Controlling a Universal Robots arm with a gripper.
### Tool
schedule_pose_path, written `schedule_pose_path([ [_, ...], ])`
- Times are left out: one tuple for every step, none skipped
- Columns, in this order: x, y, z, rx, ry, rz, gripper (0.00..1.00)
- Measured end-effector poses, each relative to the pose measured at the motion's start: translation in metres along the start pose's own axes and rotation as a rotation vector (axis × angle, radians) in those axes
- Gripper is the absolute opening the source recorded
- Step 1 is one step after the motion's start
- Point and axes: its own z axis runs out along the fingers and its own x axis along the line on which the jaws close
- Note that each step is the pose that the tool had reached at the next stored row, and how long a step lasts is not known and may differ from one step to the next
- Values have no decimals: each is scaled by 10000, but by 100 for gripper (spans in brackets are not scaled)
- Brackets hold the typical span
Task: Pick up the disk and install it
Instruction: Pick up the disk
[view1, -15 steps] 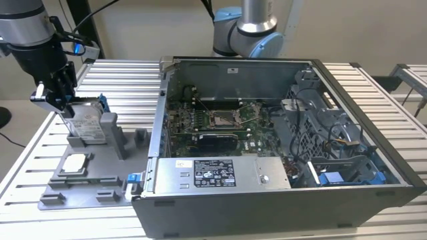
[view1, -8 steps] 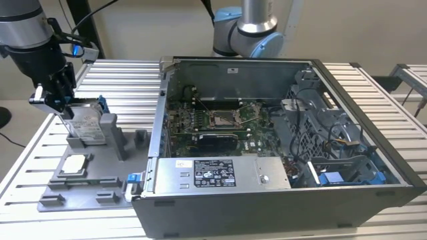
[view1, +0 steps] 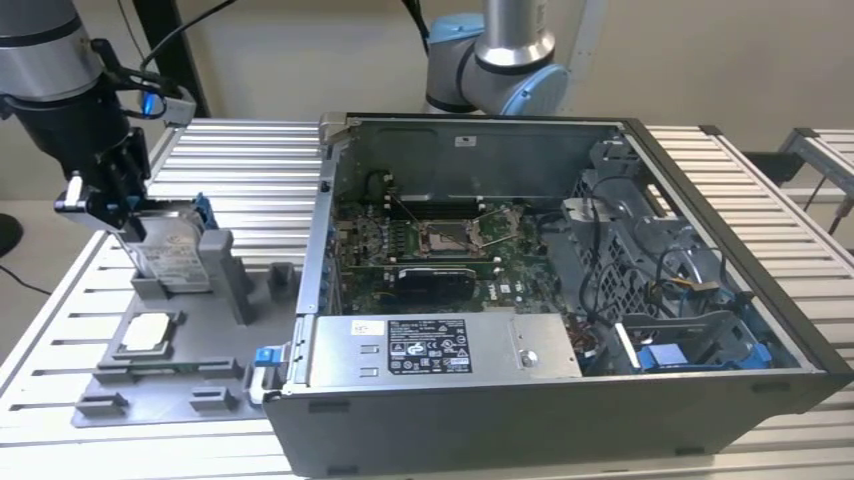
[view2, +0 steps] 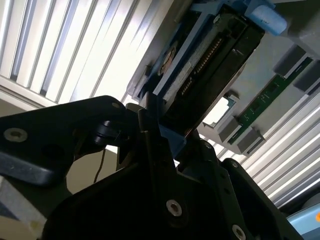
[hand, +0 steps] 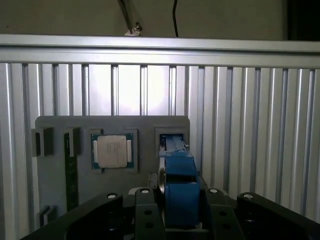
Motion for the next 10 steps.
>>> schedule_pose_path([
  [2,0,0,0,0,0,0],
  [5,0,0,0,0,0,0],
  [8,0,0,0,0,0,0],
  [10,0,-1,0,1,0,0],
  [13,0,0,0,0,0,0],
  [15,0,-1,0,0,0,0],
  [18,0,-1,-1,0,0,0],
  [21,0,0,1,-1,1,0],
  [23,0,-1,0,0,0,0],
  [26,0,-1,0,0,0,0],
])
